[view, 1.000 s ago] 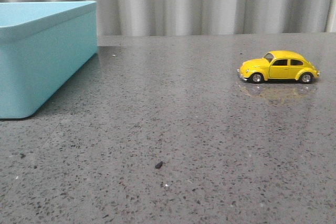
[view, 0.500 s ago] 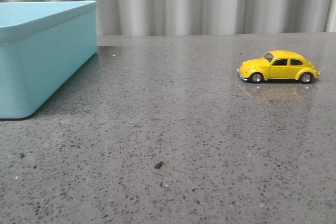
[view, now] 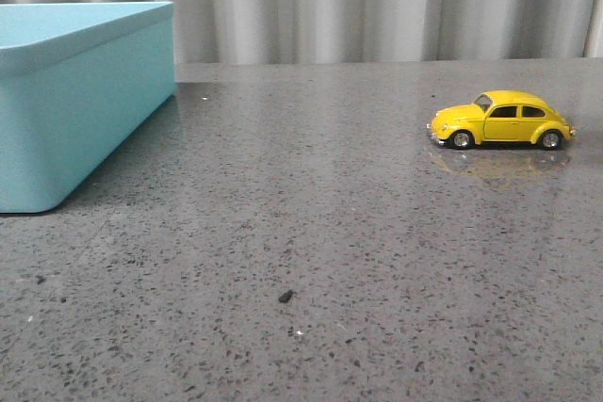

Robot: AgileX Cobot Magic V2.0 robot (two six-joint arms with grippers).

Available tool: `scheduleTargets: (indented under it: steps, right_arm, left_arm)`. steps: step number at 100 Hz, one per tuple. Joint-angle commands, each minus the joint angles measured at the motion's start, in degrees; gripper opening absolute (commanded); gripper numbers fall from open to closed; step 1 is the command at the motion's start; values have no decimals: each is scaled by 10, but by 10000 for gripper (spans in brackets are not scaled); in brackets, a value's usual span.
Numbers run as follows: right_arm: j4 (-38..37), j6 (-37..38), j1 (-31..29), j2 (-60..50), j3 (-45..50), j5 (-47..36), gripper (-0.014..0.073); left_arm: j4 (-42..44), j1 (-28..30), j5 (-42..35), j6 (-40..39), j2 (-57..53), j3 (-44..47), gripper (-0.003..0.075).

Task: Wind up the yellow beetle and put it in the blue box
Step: 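Lower the right gripper onto the roof of the yellow toy car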

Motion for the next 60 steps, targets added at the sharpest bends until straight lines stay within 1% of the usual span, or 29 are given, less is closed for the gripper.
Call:
scheduleTargets:
  steps: [1,16,37,60]
  right_arm:
    - [2,4,0,27,-53,16,-50]
    - [2,8,0,90,-101,66,-50]
    - [2,16,0,160,-145,120,-50]
    - [1,21,0,193,-150,144,-50]
  left_arm:
    - [0,4,-46,-6,11,-21,-21]
    - [0,4,-46,-6,11,-21,-21]
    - [0,4,-46,-6,11,-21,-21]
    - [0,4,-46,-6,11,-21,-21]
